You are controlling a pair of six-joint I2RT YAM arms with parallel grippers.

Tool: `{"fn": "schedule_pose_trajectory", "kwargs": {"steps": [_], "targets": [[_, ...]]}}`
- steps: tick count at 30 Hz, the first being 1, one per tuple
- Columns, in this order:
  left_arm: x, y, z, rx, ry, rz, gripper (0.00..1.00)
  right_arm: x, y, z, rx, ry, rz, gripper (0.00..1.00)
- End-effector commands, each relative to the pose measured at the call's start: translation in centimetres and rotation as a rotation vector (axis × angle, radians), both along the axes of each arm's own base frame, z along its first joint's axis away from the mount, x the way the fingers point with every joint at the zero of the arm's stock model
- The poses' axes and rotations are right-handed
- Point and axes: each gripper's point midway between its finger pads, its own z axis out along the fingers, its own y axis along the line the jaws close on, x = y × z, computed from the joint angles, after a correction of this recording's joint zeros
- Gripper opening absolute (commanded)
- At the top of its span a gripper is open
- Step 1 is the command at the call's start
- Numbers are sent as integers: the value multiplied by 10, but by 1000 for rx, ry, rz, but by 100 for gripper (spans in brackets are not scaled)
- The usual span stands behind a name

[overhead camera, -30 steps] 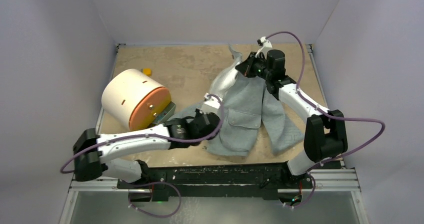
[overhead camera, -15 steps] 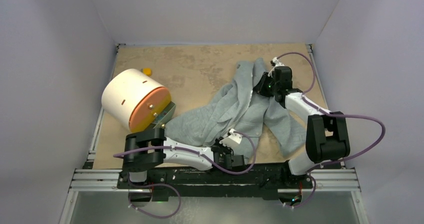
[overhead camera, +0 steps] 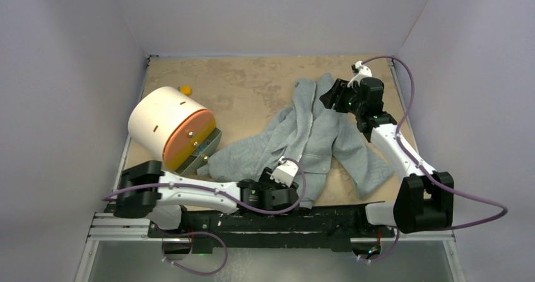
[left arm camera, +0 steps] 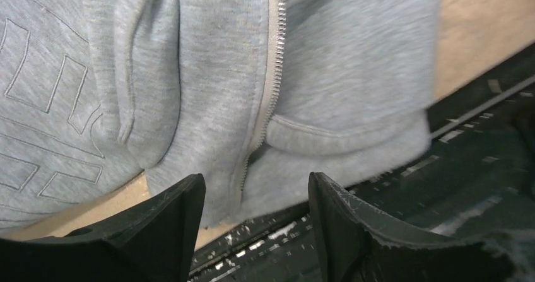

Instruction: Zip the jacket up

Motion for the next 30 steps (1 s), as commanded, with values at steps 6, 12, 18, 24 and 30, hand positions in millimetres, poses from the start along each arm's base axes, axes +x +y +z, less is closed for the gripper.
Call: {"fn": "schedule_pose_trajectory", "kwargs": {"steps": [6, 12, 18, 24, 30], "targets": [[7, -3, 54, -407, 72, -46, 68, -19, 13, 30, 27, -31, 100, 63], [27, 18, 49, -447, 83, -20, 69, -41, 30, 22, 110, 52, 186, 70], [31, 30, 34, -462, 107, -23, 69, -85, 58, 1, 167, 138, 222, 71], [31, 30, 27, -488, 112, -54, 69, -138, 74, -27, 265, 193, 177, 69], [34, 20, 24, -494, 110, -95, 69, -176, 79, -49, 363, 247, 198, 69]]}}
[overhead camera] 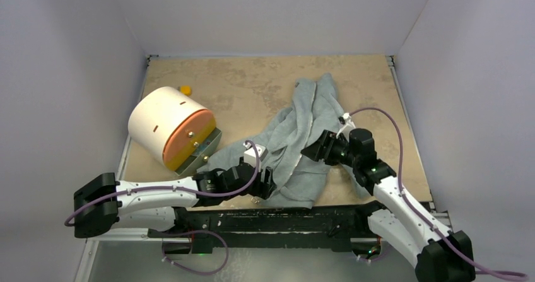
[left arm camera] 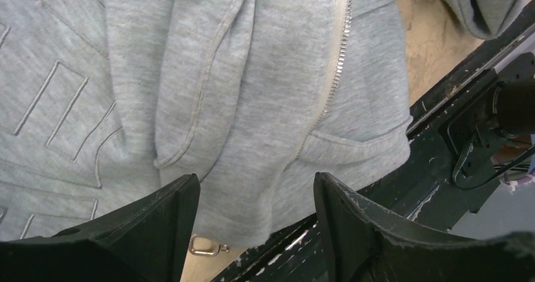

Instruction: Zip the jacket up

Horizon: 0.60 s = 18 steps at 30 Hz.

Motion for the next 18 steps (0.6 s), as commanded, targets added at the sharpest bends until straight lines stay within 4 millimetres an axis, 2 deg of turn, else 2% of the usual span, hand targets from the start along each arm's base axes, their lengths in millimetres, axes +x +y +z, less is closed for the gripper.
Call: {"fn": "schedule_pose_trajectory", "kwargs": {"steps": [1, 7, 13, 18], "targets": [[5, -18, 11, -58, -37, -52, 69, -11, 8, 2, 104, 21, -5, 69], [8, -11, 2, -16, -32, -33, 69, -25, 32, -11, 188, 56, 112, 69], [10, -2, -2, -8, -32, 0, 69, -26, 64, -15, 211, 68, 185, 68], [12, 1, -7, 9, -27, 12, 69, -24, 88, -21, 221, 76, 217, 62]]}}
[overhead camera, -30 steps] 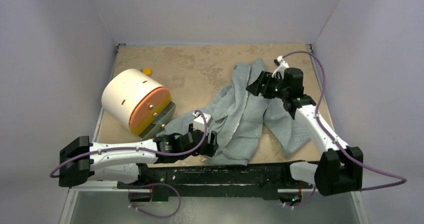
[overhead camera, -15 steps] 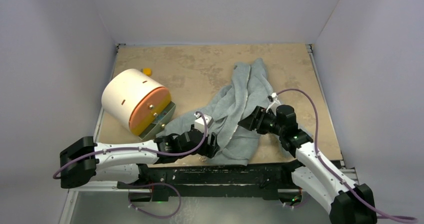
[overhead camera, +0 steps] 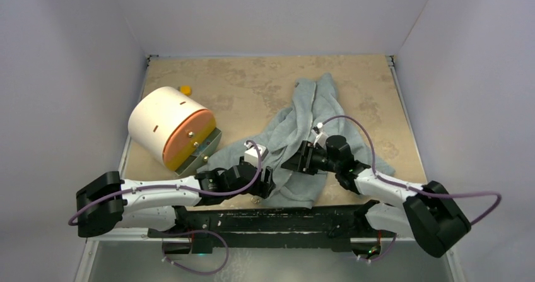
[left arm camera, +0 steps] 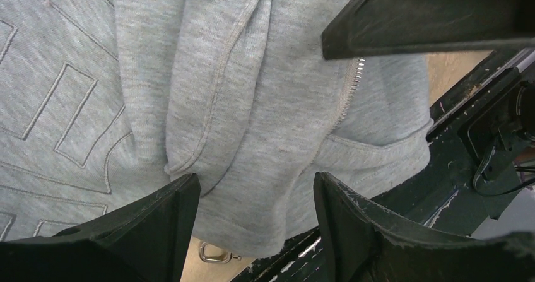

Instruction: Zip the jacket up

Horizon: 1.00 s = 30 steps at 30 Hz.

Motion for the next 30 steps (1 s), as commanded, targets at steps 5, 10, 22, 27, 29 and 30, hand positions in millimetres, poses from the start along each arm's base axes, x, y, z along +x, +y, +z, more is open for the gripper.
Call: {"fn": "schedule_pose_trajectory", "kwargs": {"steps": [5, 10, 22, 27, 29, 30], "targets": [[5, 5, -2, -11, -16, 27, 69, 8, 36, 15, 91, -50, 45, 51], [5, 10, -13, 16, -1, 24, 69, 8, 40, 18, 115, -63, 57, 35], [-8, -8, -15, -21, 21, -107, 69, 10, 38, 18, 99, -64, 45, 13], [-17, -15, -13, -43, 42, -167, 69, 11, 40, 21, 104, -67, 52, 13], [-19, -15, -16, -35, 54, -175, 68, 11, 40, 23, 107, -70, 54, 13], [-20, -16, -17, -33, 61, -176, 68, 11, 41, 23, 107, -70, 54, 13]]}}
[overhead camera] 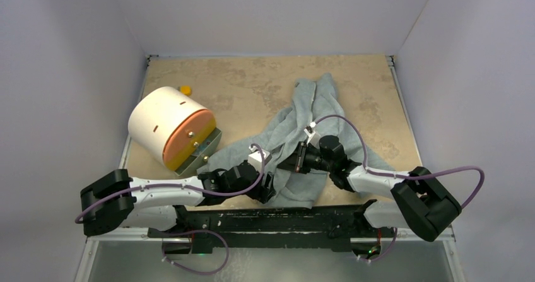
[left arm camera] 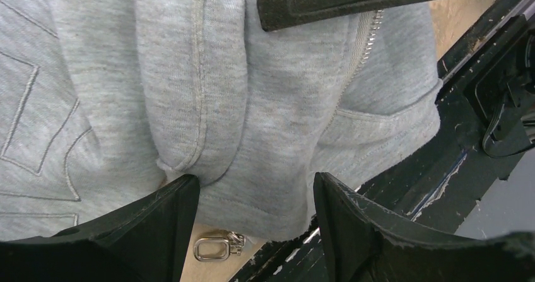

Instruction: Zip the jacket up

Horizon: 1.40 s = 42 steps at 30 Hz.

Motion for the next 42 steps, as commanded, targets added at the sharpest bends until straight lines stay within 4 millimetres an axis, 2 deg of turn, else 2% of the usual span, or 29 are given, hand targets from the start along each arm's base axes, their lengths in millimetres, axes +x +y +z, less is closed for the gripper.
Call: {"fn": "schedule_pose_trajectory", "kwargs": {"steps": [1, 9, 15, 21, 24, 29, 34, 40, 42], "targets": [[-7, -11, 3, -35, 17, -60, 68, 12, 9, 28, 54, -75, 0, 13], [-5, -16, -9, 28, 50, -57, 67, 12, 13, 30, 74, -69, 12, 13], [0, -28, -6, 12, 58, -41, 64, 8, 13, 32, 88, -65, 25, 13], [3, -30, -4, 7, 57, -21, 60, 5, 10, 31, 86, -63, 15, 13], [4, -31, -4, 3, 59, -18, 53, 4, 10, 32, 88, -66, 18, 13], [2, -33, -1, -17, 67, -23, 33, 4, 9, 31, 82, -66, 15, 12], [2, -29, 10, -23, 52, -22, 17, 5, 6, 29, 68, -71, 3, 13], [4, -21, 40, -67, -6, -20, 1, 7, 0, 28, 21, -93, -14, 29], [5, -19, 48, -90, -26, -13, 0, 7, -3, 29, 3, -108, -22, 37]]}}
